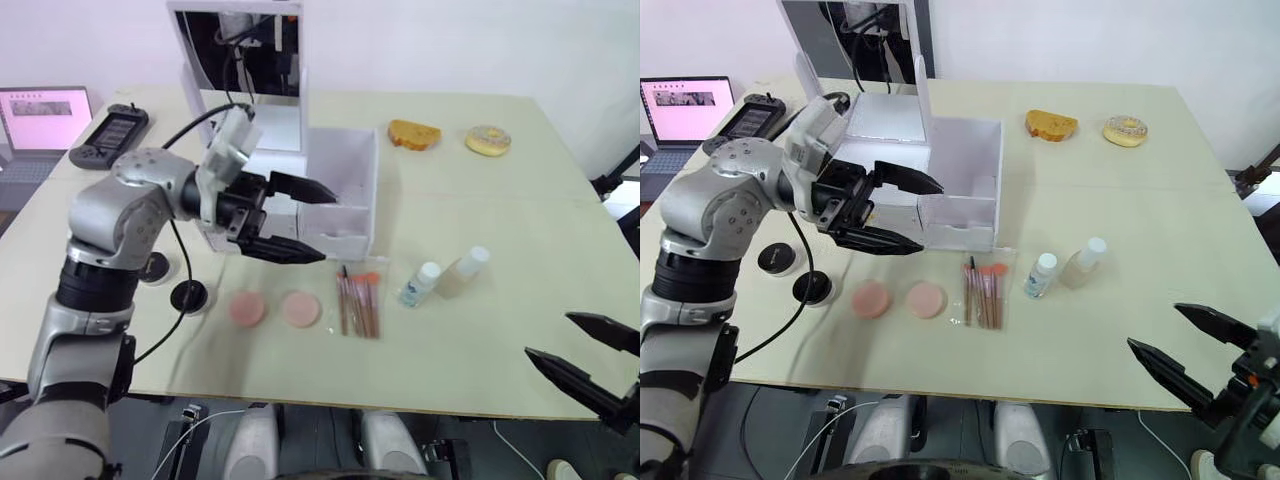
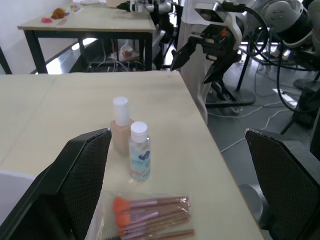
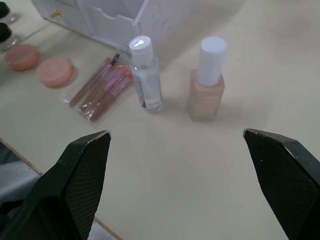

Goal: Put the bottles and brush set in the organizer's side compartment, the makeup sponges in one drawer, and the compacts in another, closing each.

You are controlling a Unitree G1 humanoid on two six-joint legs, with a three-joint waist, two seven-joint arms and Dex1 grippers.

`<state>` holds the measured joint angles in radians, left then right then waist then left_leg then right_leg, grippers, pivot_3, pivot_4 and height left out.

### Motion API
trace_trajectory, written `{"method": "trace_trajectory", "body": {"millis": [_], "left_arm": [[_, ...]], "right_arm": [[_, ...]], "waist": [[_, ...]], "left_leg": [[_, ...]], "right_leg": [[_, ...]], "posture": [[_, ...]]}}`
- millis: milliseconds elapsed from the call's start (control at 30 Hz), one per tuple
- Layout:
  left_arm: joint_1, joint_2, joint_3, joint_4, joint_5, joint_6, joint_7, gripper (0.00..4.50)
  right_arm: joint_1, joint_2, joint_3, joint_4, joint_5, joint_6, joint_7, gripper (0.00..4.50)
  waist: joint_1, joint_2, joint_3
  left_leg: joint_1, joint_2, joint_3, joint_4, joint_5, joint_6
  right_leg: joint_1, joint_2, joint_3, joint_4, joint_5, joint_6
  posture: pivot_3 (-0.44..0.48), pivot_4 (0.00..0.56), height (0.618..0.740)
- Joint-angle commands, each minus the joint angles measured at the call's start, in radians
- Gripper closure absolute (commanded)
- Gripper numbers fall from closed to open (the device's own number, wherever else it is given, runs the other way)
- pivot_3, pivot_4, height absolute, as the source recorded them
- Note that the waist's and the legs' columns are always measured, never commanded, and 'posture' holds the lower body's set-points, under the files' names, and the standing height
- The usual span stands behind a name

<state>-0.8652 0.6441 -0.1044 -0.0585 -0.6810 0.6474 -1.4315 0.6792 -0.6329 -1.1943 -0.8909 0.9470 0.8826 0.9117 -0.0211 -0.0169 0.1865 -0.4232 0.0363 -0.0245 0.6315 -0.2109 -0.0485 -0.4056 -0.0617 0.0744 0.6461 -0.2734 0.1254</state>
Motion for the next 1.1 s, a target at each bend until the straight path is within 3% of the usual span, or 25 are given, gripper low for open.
{"method": "trace_trajectory", "body": {"millis": [33,267,433,733,833,867,1100], "left_arm": [[-0.013,0.002,0.015,-0.019,0.002,-0.007,0.009,0.02],[0.050,-0.002,0.052,-0.092,-0.016,0.022,0.114,0.02],[0.099,0.012,0.069,-0.146,-0.016,0.026,0.164,0.02],[0.158,0.025,0.109,-0.220,-0.040,0.051,0.251,0.02],[0.168,0.034,0.112,-0.227,-0.039,0.049,0.264,0.00],[0.170,0.038,0.113,-0.229,-0.039,0.049,0.268,0.00],[0.182,0.046,0.128,-0.252,-0.071,0.067,0.290,0.00]], "right_arm": [[0.001,-0.001,0.030,-0.031,0.008,-0.060,-0.058,0.00],[-0.184,-0.039,0.290,0.019,-0.092,-0.105,-0.284,0.00],[-0.267,-0.062,0.453,0.092,-0.168,-0.130,-0.322,0.00],[-0.405,-0.079,0.626,0.272,-0.289,-0.228,-0.300,0.00],[-0.436,-0.091,0.660,0.304,-0.306,-0.244,-0.281,0.82],[-0.448,-0.096,0.671,0.314,-0.314,-0.248,-0.278,1.33],[-0.495,-0.113,0.711,0.358,-0.338,-0.259,-0.258,1.33]], "waist": [[0.000,0.000,0.000],[0.001,0.000,0.000],[0.008,0.000,0.000],[0.001,-0.001,0.000],[0.004,-0.001,0.000],[0.004,-0.001,0.000],[0.003,-0.001,0.000]], "left_leg": [[0.000,0.000,0.000,0.000,0.000,0.000],[0.000,0.000,0.000,0.000,0.000,0.000],[-0.001,0.000,0.000,0.000,0.000,0.000],[0.000,0.000,0.000,0.000,0.000,0.000],[0.000,0.000,-0.001,0.000,0.000,0.000],[-0.001,0.000,-0.001,0.000,0.000,0.000],[-0.001,0.000,-0.001,0.000,0.000,0.000]], "right_leg": [[0.000,0.000,0.000,0.000,0.000,0.000],[0.000,0.000,0.000,-0.001,0.000,0.000],[0.000,0.000,0.000,-0.001,0.000,0.000],[0.000,0.000,0.000,0.000,0.000,0.000],[0.000,0.000,0.000,0.000,0.000,0.000],[0.000,0.000,0.000,0.000,0.000,0.000],[0.000,0.000,0.000,0.000,0.000,0.000]], "posture": [[0.000,0.150,0.740],[0.000,0.150,0.740],[0.000,0.150,0.740],[0.000,0.150,0.740],[0.000,0.150,0.740],[0.000,0.150,0.740],[0.000,0.150,0.740]]}}
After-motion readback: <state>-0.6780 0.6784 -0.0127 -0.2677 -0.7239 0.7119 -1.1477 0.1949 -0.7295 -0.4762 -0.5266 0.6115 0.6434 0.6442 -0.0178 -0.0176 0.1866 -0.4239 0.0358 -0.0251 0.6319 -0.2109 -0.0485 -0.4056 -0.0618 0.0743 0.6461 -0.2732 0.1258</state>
